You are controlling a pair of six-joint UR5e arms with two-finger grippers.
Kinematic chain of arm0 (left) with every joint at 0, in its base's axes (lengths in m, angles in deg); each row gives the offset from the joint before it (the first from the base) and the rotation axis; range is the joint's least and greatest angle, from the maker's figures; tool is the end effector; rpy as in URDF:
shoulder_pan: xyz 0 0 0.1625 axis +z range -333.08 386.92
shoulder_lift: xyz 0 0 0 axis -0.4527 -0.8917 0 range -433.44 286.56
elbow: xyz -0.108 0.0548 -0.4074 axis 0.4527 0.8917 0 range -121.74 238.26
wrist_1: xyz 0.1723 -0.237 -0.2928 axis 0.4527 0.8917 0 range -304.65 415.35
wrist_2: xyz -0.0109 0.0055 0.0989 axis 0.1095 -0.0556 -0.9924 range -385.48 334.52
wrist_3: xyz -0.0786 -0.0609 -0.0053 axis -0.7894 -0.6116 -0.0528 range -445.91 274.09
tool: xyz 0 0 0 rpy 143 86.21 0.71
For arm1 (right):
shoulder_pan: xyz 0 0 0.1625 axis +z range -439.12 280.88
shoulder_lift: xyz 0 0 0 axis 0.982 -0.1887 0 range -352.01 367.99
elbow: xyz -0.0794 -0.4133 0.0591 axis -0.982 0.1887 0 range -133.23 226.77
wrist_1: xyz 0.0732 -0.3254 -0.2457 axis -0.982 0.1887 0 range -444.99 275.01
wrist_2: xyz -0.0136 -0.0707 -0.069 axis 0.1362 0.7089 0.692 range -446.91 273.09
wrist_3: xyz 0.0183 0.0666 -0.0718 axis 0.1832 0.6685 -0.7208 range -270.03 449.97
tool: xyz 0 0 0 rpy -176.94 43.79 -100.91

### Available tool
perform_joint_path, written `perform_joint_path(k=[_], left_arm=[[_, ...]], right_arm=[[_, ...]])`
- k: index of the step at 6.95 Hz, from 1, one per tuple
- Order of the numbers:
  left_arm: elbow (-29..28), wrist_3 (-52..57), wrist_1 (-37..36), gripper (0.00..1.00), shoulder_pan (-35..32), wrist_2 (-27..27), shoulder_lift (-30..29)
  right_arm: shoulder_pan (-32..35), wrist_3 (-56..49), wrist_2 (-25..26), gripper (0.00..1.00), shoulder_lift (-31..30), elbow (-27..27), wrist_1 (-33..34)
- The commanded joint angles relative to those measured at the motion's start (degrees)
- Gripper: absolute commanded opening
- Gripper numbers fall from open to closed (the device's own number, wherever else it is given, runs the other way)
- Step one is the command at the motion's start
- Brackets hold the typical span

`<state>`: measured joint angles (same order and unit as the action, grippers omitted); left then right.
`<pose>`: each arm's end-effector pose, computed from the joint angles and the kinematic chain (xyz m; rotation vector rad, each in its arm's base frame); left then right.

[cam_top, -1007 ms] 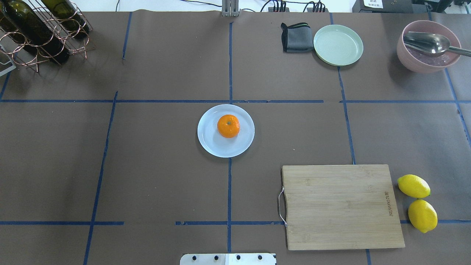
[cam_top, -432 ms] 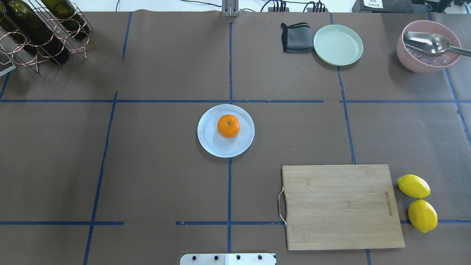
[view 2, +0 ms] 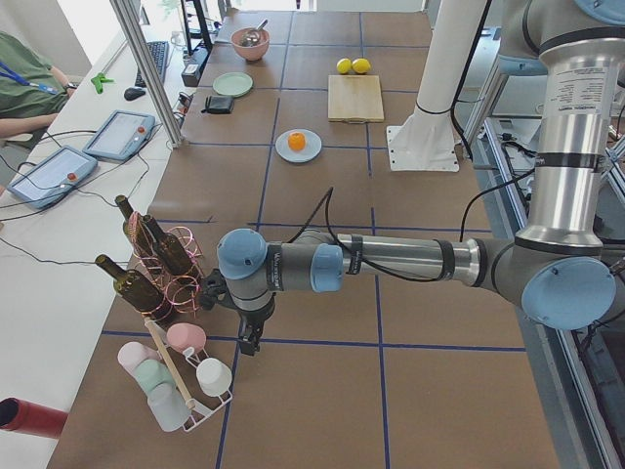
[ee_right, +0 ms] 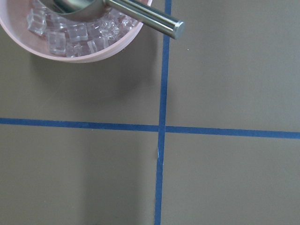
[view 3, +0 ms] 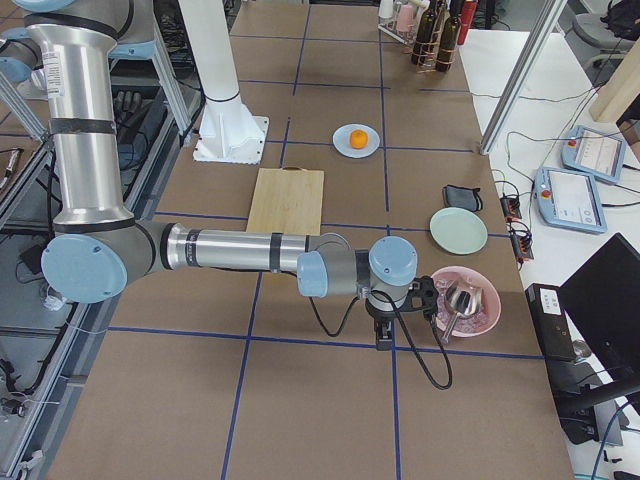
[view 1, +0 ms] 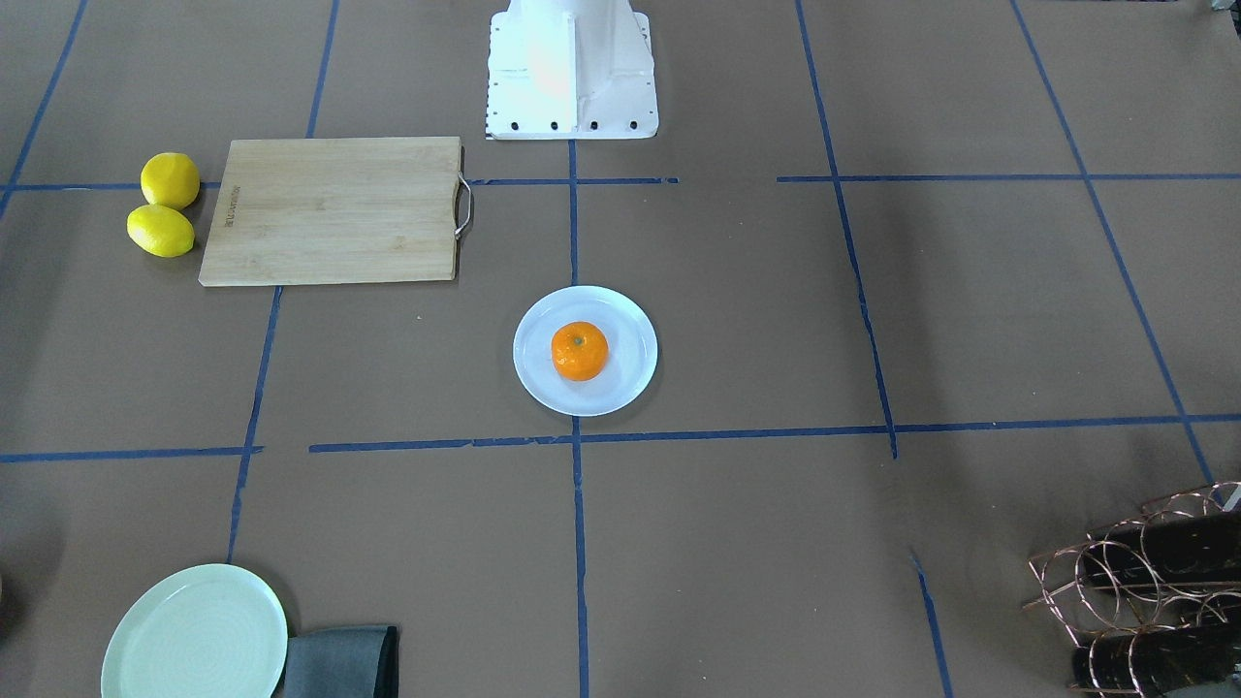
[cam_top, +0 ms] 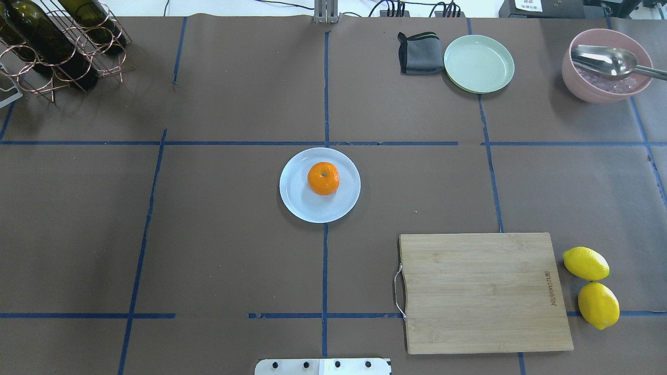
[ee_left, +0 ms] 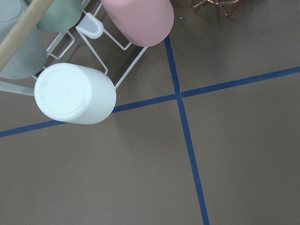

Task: Pick orange to plate

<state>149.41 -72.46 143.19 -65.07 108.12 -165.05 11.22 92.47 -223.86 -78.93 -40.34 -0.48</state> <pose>-0.0821 -0.5015 0.6395 0.1122 0.7541 0.1943 0.0636 -0.5206 0.6433 0.0781 -0.8201 0.0061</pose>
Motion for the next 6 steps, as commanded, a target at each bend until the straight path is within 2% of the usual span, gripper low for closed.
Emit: perform_joint_path(k=[1, 6], left_arm=[[0.00, 0.00, -0.03, 1.00, -0.03, 0.00, 0.11], [-0.53, -0.18, -0.12, 1.00, -0.03, 0.17, 0.03]], right_arm=[[1.15, 0.14, -0.86, 1.00, -0.44, -2.70, 4.15], [1.06, 0.14, -0.52, 1.00, -0.80, -4.21, 5.14]])
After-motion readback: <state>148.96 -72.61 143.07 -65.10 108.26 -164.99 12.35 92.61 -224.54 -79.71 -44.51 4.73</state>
